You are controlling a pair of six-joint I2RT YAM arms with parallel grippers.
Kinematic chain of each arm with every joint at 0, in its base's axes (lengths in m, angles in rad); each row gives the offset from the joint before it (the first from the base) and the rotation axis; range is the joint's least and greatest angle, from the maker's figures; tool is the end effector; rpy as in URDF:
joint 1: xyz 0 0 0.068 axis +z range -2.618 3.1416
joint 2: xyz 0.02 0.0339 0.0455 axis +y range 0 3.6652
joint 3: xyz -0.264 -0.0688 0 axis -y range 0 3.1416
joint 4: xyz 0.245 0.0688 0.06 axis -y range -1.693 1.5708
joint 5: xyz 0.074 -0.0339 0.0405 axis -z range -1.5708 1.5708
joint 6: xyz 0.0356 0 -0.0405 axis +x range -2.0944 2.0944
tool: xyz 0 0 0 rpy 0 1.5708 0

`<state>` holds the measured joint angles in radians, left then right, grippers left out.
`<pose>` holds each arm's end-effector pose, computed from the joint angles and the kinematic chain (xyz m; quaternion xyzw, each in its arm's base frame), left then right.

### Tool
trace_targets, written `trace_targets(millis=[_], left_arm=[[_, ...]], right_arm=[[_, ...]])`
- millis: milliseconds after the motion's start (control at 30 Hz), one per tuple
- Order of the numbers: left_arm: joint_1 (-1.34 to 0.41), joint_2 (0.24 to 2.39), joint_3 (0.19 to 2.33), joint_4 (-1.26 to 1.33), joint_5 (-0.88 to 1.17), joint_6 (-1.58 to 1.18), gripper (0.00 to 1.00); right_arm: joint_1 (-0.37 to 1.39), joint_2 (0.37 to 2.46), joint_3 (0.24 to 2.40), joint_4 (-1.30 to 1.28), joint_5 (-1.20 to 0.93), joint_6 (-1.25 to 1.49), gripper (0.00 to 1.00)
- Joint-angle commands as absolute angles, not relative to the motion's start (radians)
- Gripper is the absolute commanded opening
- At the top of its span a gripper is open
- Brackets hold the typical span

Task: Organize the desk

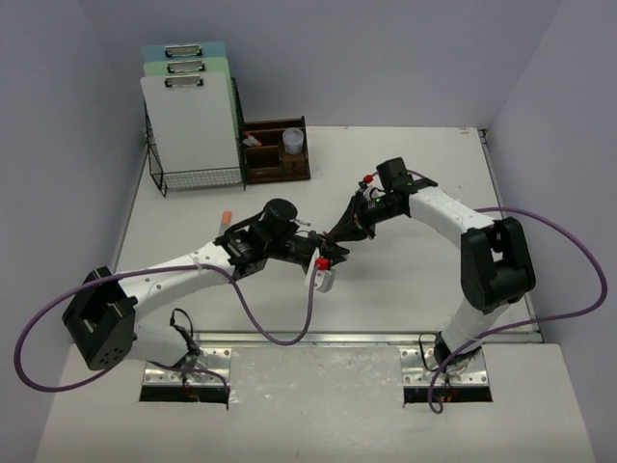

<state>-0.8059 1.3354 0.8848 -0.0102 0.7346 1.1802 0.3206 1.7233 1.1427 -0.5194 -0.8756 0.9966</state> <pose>0.1871 -0.2294 0.2729 0.7678 0.2747 -0.2084 0.5400 0.3157 0.1337 0.2039 -0.1988 -0.8637 -0.4553 0.0853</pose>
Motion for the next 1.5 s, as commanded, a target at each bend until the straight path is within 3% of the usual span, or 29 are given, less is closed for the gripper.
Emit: trace_targets(millis=[0,33,67,100,200,333,533,700,867,1467], left_arm=[[-0.811,1.309,0.919,0.058,0.697,1.048,0.0],[-0.805,1.301,0.921,0.072,0.688,0.996,0.0],[-0.798,1.287,0.925,0.088,0.681,0.934,0.0],[-0.786,1.268,0.929,0.103,0.675,0.87,0.0],[-0.735,1.232,0.946,0.155,0.645,0.645,0.0],[-0.542,1.25,1.001,0.259,0.534,0.324,0.0],[-0.338,1.381,1.068,0.586,0.352,0.104,0.0],[-0.262,1.586,1.151,0.883,0.245,0.103,0.0],[-0.219,1.804,1.293,1.016,0.226,0.131,0.0],[-0.191,2.058,1.393,1.087,0.173,0.174,0.0]], right_arm=[[0.299,1.703,1.18,-0.501,-0.954,0.962,0.63],[0.282,1.705,1.201,-0.507,-0.951,0.941,0.81],[0.266,1.711,1.217,-0.518,-0.946,0.919,0.93],[0.243,1.718,1.241,-0.531,-0.942,0.899,0.98],[0.156,1.747,1.327,-0.553,-0.951,0.863,0.99],[-0.02,1.781,1.48,-0.538,-0.95,0.809,0.99],[-0.106,1.755,1.471,-0.5,-0.907,0.669,0.99],[-0.107,1.71,1.403,-0.501,-0.882,0.596,0.99],[-0.107,1.673,1.368,-0.503,-0.88,0.556,0.99],[-0.107,1.62,1.326,-0.513,-0.878,0.422,0.99]])
